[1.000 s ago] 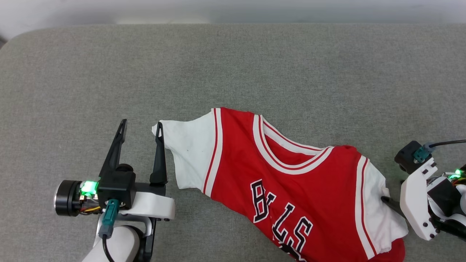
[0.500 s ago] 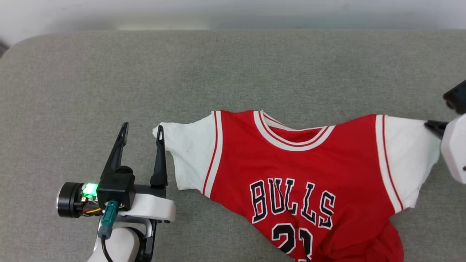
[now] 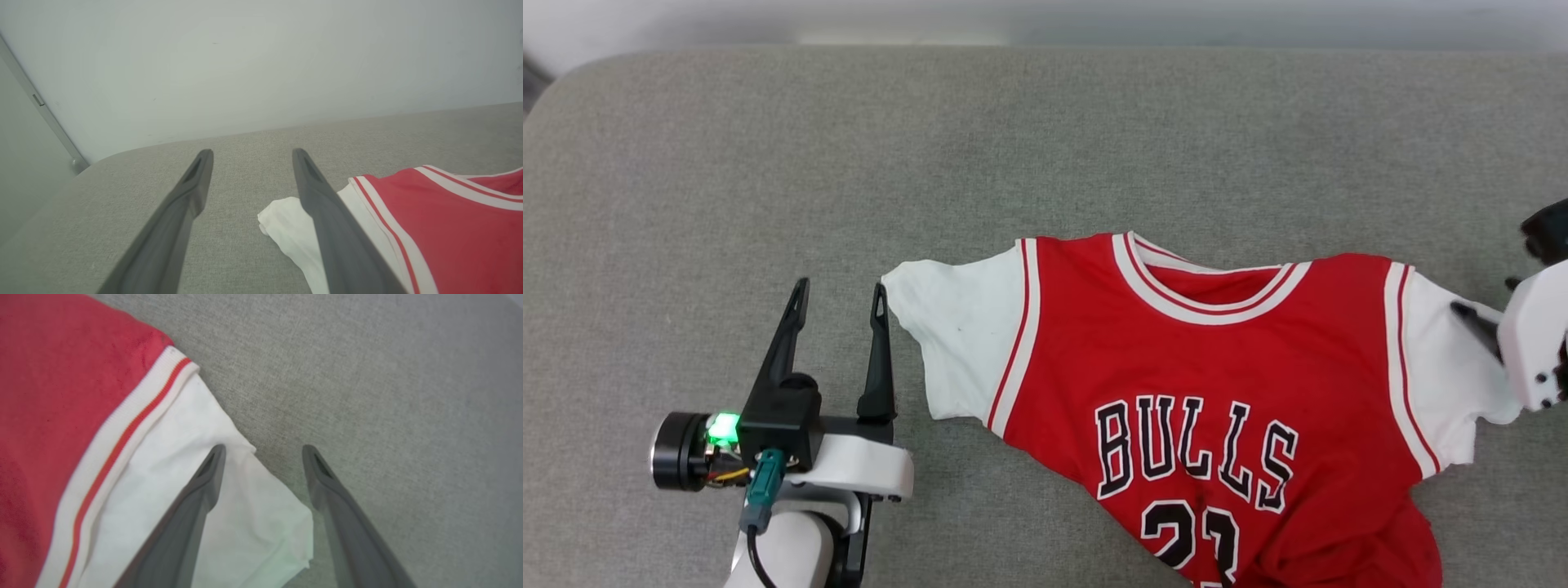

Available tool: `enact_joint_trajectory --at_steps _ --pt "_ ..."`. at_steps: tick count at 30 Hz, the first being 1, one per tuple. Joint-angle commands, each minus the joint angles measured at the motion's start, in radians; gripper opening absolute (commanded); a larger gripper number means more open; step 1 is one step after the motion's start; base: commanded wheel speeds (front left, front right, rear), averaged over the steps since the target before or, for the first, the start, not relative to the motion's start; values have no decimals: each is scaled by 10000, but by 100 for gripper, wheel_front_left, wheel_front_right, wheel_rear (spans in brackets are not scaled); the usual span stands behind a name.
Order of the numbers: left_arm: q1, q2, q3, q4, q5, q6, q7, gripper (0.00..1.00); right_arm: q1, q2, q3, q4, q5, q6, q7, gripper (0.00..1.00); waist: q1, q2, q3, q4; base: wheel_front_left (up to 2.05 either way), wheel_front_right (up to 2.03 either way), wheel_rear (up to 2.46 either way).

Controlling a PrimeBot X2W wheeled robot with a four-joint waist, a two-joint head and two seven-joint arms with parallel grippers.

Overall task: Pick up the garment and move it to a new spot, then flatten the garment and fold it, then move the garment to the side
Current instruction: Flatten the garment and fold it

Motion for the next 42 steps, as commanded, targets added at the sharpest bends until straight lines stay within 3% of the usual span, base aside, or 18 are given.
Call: enact_joint_trajectory --at_steps 1,7,10,15,23,30,31,32,38,42 --pt "237 -81 135 35 91 -49 -24 100 -230 -284 -118 -171 196 -5 -318 100 -1 0 -173 -121 0 0 0" --pt "470 -267 487 -31 279 -233 -24 100 -605 -1467 -671 -1452 1580 -2 121 100 -1 0 -252 -306 0 0 0" --pt "455 -397 565 -115 387 -338 -24 100 -681 -2135 -817 -2116 2226 -3 1000 100 -1 0 -122 -311 0 0 0" --pt "292 -565 669 -164 544 -527 -24 100 -445 -2632 -671 -2737 2880 -3 2889 100 -1 0 168 -237 0 0 0" --pt "27 -815 799 -98 782 -842 -24 100 183 -2037 -571 -2284 2591 -3 3984 100 -1 0 708 90 0 0 0" --pt "-110 -858 1051 -20 896 -980 -24 100 1151 -958 293 -1983 2223 29 4186 100 -1 0 938 183 0 0 0" --pt "-111 -852 1100 17 910 -1012 -24 100 1199 -883 365 -1980 2170 52 4130 68 -1 0 901 164 0 0 0" --pt "-132 -857 1135 9 902 -1058 -24 100 1180 -848 380 -1989 2143 57 4004 0 -1 0 840 133 0 0 0" --pt "-403 -568 1537 236 766 -1384 -24 100 618 -1355 198 -2175 1743 11 3122 0 -1 0 311 -59 0 0 0" --pt "-958 -67 1891 619 443 -1996 -24 100 247 -1795 0 -2584 1604 -3 2353 0 -1 0 -156 -238 0 0 0"
